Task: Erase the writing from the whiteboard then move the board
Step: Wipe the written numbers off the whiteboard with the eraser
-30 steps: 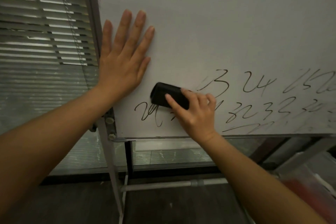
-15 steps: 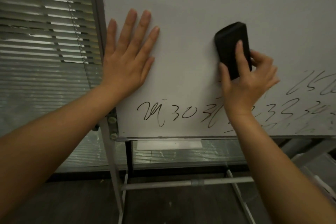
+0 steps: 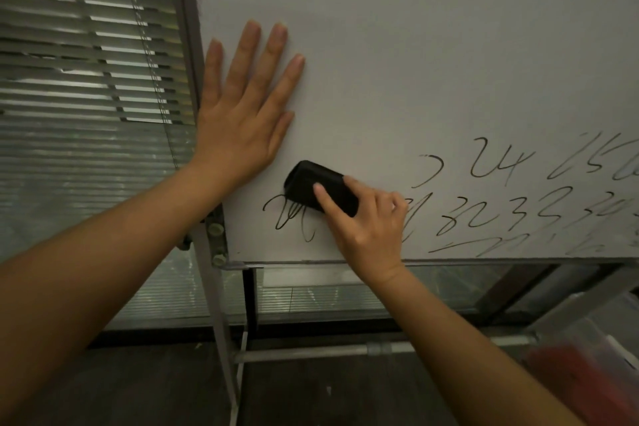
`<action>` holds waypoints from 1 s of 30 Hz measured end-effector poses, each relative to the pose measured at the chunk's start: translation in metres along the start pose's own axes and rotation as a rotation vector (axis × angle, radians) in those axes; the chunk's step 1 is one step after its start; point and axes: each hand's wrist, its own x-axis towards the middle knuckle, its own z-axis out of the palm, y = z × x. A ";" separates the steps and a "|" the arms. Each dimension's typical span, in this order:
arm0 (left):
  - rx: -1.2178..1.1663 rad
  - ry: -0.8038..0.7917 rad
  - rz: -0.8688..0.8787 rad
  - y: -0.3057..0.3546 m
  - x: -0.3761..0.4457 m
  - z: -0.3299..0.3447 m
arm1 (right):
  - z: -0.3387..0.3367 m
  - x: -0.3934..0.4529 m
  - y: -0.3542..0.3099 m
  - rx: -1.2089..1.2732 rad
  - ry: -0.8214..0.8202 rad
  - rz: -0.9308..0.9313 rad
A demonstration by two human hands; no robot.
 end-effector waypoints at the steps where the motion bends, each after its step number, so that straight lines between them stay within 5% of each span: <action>1: -0.005 -0.002 0.004 0.000 0.000 0.000 | -0.001 0.000 0.006 -0.010 0.003 -0.032; 10: -0.011 0.019 0.008 0.001 -0.002 0.001 | -0.018 -0.016 0.083 -0.129 -0.048 -0.247; 20: -0.017 0.021 0.005 0.003 -0.003 0.000 | -0.007 -0.001 0.049 -0.039 0.033 -0.214; 30: -0.052 0.032 -0.008 0.008 -0.004 0.002 | -0.033 0.018 0.138 -0.099 0.036 0.218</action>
